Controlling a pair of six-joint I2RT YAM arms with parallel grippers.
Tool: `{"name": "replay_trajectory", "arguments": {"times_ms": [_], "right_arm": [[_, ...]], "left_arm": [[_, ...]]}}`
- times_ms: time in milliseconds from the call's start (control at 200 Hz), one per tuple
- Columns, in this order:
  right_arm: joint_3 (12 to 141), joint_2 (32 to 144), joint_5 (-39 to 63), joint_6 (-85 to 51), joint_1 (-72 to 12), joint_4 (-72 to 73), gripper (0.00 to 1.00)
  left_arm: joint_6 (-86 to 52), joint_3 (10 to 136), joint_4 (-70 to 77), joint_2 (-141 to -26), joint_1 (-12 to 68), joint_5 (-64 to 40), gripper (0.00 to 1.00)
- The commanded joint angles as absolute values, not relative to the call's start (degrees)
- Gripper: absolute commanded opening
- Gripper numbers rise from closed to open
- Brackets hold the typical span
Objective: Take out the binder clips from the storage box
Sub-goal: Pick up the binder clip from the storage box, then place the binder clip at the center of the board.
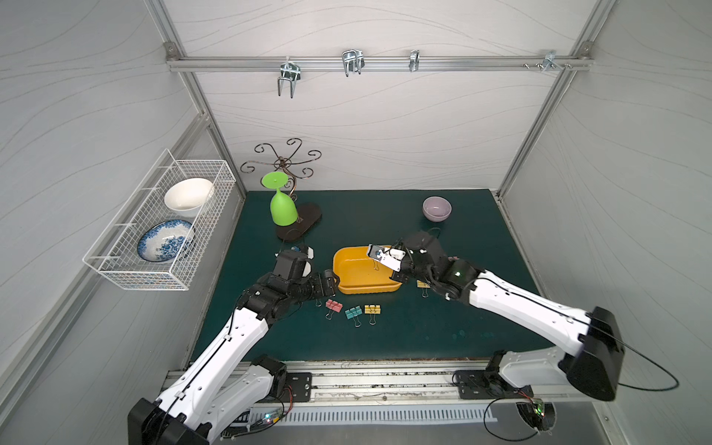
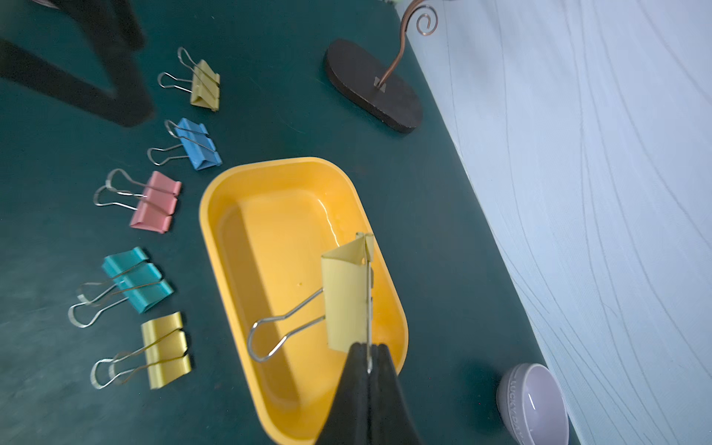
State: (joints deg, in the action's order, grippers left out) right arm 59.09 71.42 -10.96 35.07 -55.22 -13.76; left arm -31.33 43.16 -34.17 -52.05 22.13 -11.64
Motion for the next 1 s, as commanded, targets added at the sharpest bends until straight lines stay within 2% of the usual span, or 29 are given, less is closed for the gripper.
{"name": "replay_trajectory", "arguments": {"times_ms": [0, 255, 385, 840, 995], "right_arm": [[55.42, 66.65, -15.69, 31.44, -58.79, -20.67, 0.03], [49.03, 58.11, -29.83, 23.3, -70.3, -31.57, 0.03], [48.22, 56.37, -33.06, 19.6, -74.01, -34.61, 0.02], [48.22, 61.86, -45.08, 15.89, -78.96, -33.9, 0.02], [48.56, 61.29, -43.25, 14.91, -80.52, -36.7, 0.02]], "left_arm": [[-33.48, 43.24, -29.39, -53.07, 21.97, -17.86, 0.98], [-33.05, 43.24, -28.57, -52.37, 26.15, -15.19, 0.98], [-32.87, 43.33, -27.16, -53.29, 28.49, -13.61, 0.98], [-30.32, 49.57, -30.41, -55.55, 28.65, -5.42, 0.98], [-32.25, 49.95, -30.24, -56.48, 28.56, -6.73, 0.98]]}}
